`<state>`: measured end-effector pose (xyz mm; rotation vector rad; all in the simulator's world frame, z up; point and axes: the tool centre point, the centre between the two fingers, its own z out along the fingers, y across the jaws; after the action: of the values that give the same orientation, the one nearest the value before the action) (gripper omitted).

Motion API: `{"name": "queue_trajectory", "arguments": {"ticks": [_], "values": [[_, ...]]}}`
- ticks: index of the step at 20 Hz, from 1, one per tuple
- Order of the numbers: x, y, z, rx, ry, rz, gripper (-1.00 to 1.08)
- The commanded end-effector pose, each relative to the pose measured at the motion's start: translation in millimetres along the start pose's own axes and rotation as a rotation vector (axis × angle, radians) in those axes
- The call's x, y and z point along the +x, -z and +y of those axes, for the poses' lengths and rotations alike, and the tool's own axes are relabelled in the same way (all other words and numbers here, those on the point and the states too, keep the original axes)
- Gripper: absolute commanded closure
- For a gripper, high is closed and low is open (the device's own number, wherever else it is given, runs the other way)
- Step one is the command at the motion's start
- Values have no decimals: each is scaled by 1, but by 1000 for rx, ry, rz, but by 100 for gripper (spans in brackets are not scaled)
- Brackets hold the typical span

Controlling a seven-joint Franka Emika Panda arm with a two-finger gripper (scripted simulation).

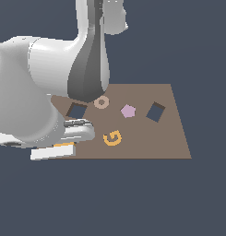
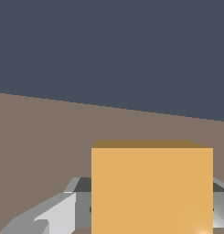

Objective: Insert a designated object into the corresponding slot on a board.

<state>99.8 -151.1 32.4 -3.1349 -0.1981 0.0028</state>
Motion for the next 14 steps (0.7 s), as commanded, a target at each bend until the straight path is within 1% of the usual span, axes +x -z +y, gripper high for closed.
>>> {"name": "queue_trajectory", "arguments": {"ticks": [1, 7, 14], "values": [[-1, 1, -1, 0, 17, 1, 108], [-7, 1, -9, 0, 104, 1, 108], [-22, 2, -22, -1, 278, 1, 108]]}}
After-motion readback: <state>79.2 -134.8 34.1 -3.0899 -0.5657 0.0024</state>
